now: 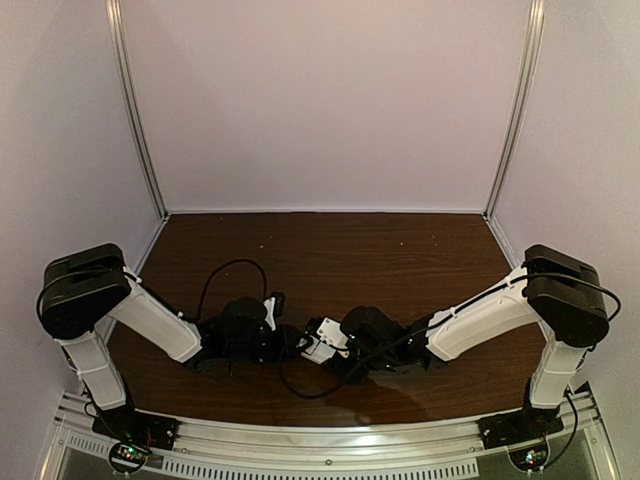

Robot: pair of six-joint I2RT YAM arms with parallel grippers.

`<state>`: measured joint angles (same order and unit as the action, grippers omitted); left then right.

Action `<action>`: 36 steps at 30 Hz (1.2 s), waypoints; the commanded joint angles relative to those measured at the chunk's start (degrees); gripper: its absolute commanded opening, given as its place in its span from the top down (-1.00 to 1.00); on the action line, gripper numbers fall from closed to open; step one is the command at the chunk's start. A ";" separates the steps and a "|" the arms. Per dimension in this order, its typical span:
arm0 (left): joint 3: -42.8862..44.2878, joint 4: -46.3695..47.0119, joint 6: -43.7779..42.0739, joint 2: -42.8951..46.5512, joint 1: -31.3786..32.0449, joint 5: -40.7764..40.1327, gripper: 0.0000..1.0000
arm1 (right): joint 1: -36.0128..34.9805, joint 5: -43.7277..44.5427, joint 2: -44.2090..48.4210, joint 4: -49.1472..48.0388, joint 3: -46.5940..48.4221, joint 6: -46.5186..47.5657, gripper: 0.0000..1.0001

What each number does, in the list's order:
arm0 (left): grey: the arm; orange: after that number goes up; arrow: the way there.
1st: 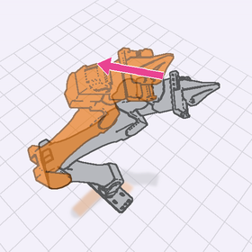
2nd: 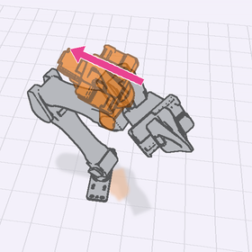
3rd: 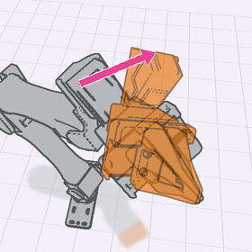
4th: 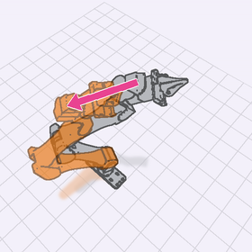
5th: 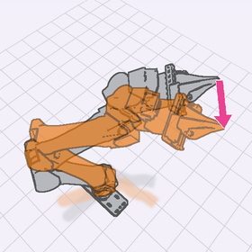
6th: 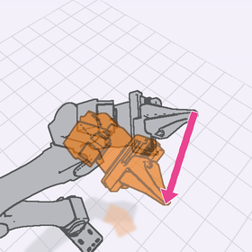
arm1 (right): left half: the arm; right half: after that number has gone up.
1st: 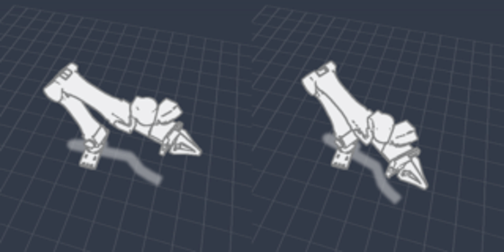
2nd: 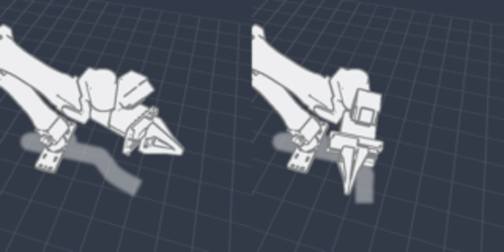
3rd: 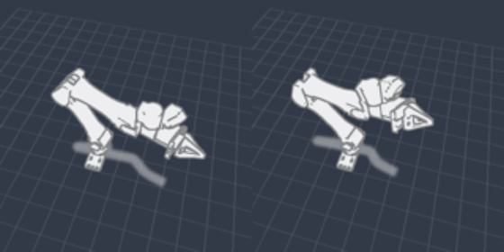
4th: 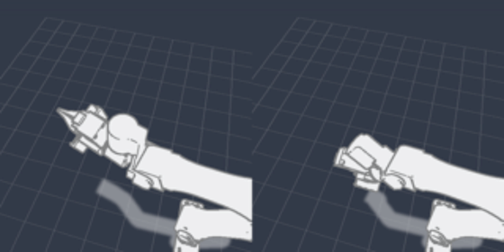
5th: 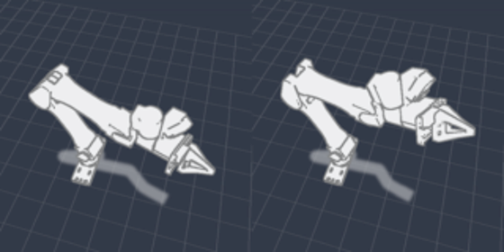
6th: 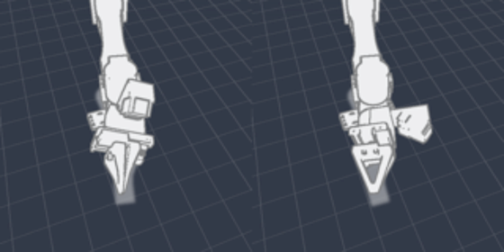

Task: Load the batteries into the remote control
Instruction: Place the battery cover on the remote control without the battery cover.

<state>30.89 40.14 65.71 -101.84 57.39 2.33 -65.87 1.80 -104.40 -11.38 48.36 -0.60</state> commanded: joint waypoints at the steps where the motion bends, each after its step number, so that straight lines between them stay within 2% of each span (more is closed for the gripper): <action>1: 0.24 -13.38 -2.70 -0.49 0.49 -1.35 0.54 | 0.08 -0.93 -0.37 0.58 -0.63 -0.85 0.06; 4: 1.10 -15.67 -3.86 0.24 0.58 -1.34 0.47 | 0.06 -1.01 -0.45 0.63 -0.60 -0.72 0.06; 9: 4.89 -23.21 -6.89 1.02 2.30 -6.78 0.41 | 0.09 -0.93 -0.44 0.73 -0.41 -0.70 0.06; 16: 7.90 -30.35 -9.03 1.17 2.91 -10.10 0.33 | 0.06 -0.77 -0.14 0.86 -0.36 -0.34 0.06; 23: 7.42 -31.24 -9.39 2.73 2.98 -11.36 0.10 | 0.07 -0.93 -0.04 0.43 -0.65 -0.19 0.05; 32: 6.96 -31.48 -9.95 3.71 2.98 -12.43 0.07 | 0.11 -1.63 0.82 0.18 -1.79 2.26 0.20; 36: 7.28 -31.67 -10.88 3.76 2.99 -12.65 0.06 | 0.09 -1.63 1.28 -0.27 -2.82 2.52 0.21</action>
<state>38.98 13.72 56.51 -97.60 60.71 -8.60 -65.87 1.08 -104.22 -12.75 47.55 1.17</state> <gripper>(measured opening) 0.470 0.571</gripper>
